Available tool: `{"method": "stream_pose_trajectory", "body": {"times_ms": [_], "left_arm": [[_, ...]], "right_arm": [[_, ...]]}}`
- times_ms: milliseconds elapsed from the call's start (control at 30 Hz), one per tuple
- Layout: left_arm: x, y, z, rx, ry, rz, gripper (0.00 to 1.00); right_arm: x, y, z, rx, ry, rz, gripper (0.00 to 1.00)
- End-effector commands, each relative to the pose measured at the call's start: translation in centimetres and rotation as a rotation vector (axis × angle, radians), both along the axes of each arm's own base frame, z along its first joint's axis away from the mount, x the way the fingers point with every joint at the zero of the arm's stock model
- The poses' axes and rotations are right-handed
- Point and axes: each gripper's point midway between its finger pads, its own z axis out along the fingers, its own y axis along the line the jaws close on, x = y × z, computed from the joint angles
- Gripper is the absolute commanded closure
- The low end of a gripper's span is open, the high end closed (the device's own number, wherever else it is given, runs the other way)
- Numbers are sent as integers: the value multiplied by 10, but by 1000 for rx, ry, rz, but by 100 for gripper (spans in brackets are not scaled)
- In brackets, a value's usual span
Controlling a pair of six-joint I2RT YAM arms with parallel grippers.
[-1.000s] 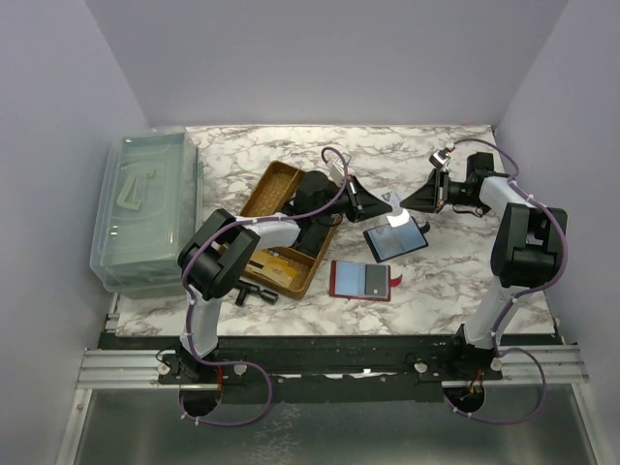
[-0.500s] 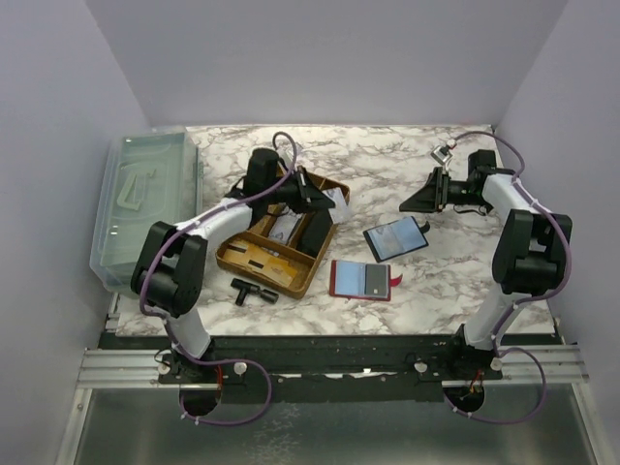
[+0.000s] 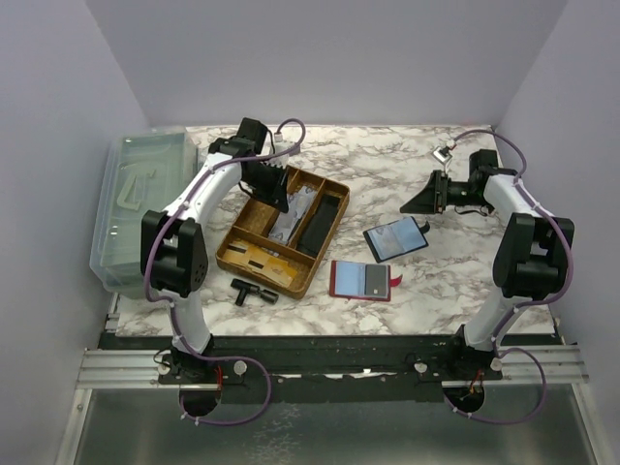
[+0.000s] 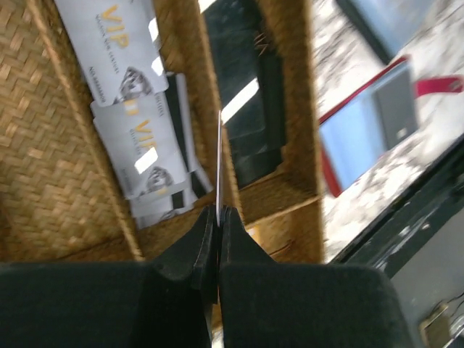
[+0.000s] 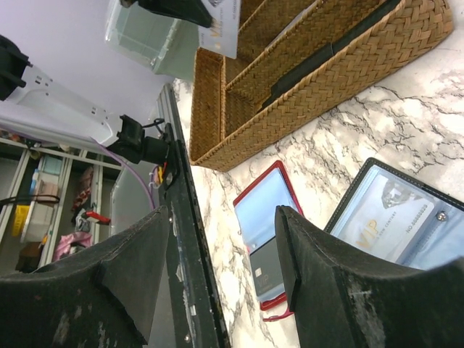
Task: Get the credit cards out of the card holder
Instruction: Place the credit card in the storage box, then remove the credit card from the card holder.
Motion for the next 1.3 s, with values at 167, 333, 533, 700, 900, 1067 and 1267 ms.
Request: {"method": "stream_pose_trajectory", "body": {"times_ms": [167,333,533,700,900,1067,1267], "left_arm": [[11,30,-48,208,84,-154,100],[24,21,-64,186,122,-133,89],[39,26,-72,233,113,-60,73],[55,27,-43,231,38,50,68],[64,45,10,233,-168,245,67],[51,40,69,4,-345,419,40],[24,58,106,-337,-457,694,1]], "right_arm": [[-9,0,-3,-40,-19,0,34],[-11,0,-5,-51,-22,-2,34],[-11,0,-6,-58,-19,-5,33],[-11,-1,-7,-73,-24,-6,33],[-15,-4,-8,-120,-82,8,34],[-24,-4,-5,-160,-255,55,33],[-27,-3,-12,-244,-484,103,24]]}}
